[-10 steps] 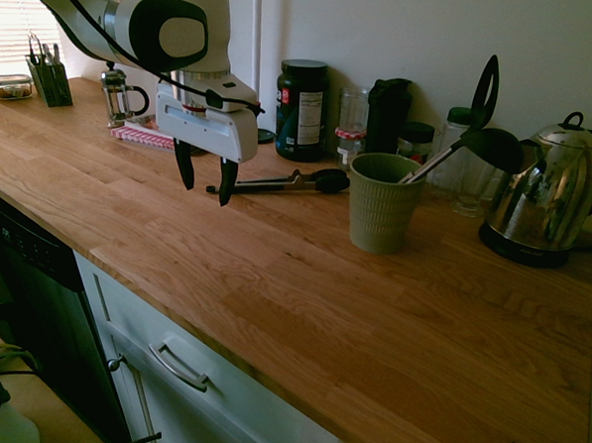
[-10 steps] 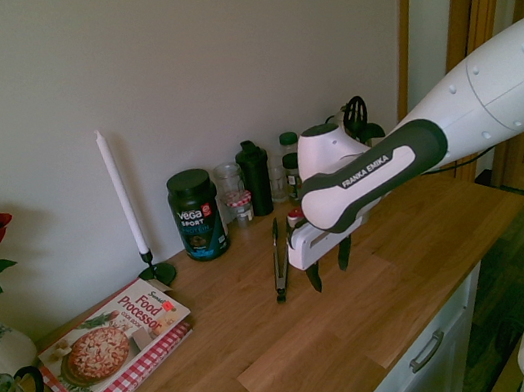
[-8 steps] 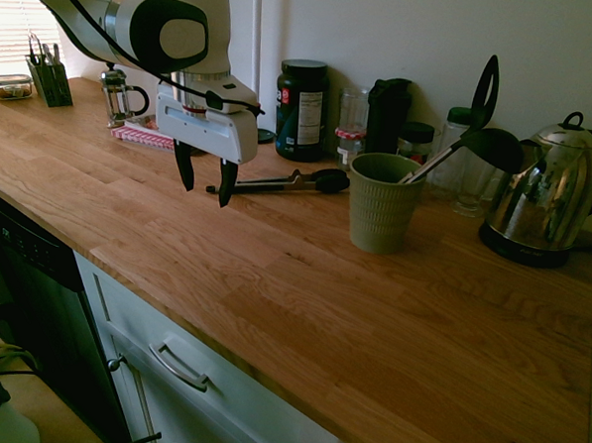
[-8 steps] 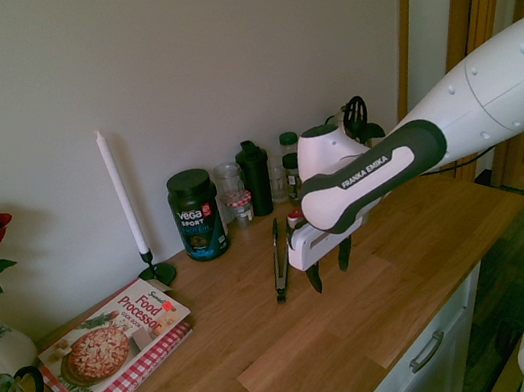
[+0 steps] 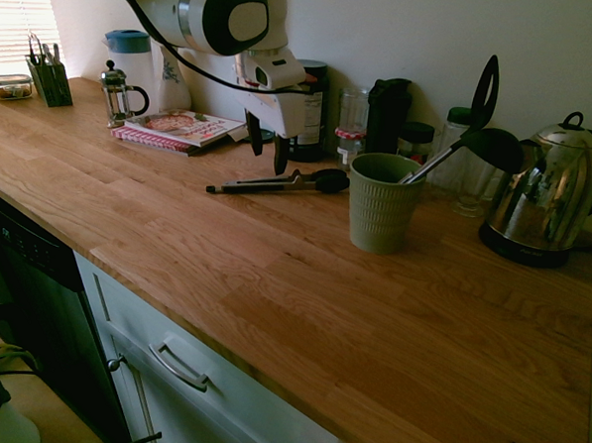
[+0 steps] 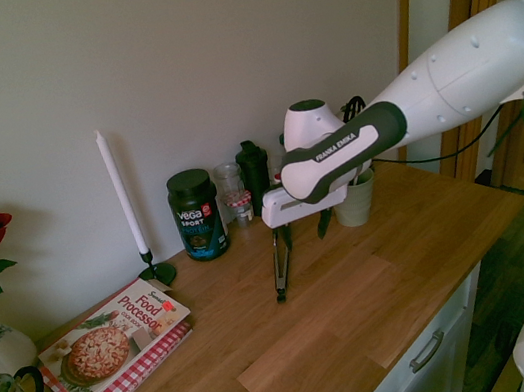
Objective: Put the tongs back in the holder
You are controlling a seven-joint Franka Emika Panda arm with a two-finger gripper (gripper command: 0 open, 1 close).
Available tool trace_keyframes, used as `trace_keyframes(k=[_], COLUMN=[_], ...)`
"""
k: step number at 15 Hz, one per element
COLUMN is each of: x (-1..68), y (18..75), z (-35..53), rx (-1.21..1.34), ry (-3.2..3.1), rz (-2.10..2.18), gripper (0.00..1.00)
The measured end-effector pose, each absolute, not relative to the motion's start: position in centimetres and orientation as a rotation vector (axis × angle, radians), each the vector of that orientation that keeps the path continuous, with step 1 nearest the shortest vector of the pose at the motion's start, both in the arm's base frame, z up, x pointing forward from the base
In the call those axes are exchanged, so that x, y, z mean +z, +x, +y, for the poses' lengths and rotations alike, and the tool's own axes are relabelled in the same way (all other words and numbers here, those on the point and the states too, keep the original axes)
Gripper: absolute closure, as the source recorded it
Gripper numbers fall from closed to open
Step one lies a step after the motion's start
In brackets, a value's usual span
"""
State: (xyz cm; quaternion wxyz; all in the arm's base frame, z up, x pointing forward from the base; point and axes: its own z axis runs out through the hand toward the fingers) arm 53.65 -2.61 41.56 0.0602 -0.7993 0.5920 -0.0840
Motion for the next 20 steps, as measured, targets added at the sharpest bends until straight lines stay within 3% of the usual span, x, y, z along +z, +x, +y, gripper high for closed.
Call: trace_keyframes(k=[10, 11, 20], x=[38.5, 37.9, 34.6], y=[63.0, 63.5, 64.7], z=[-0.5, -0.4, 0.0], rx=[-0.342, -0.343, -0.338], ry=[-2.266, -2.267, -2.25], rz=[2.046, 2.046, 2.065], gripper=[0.0, 1.0, 1.0])
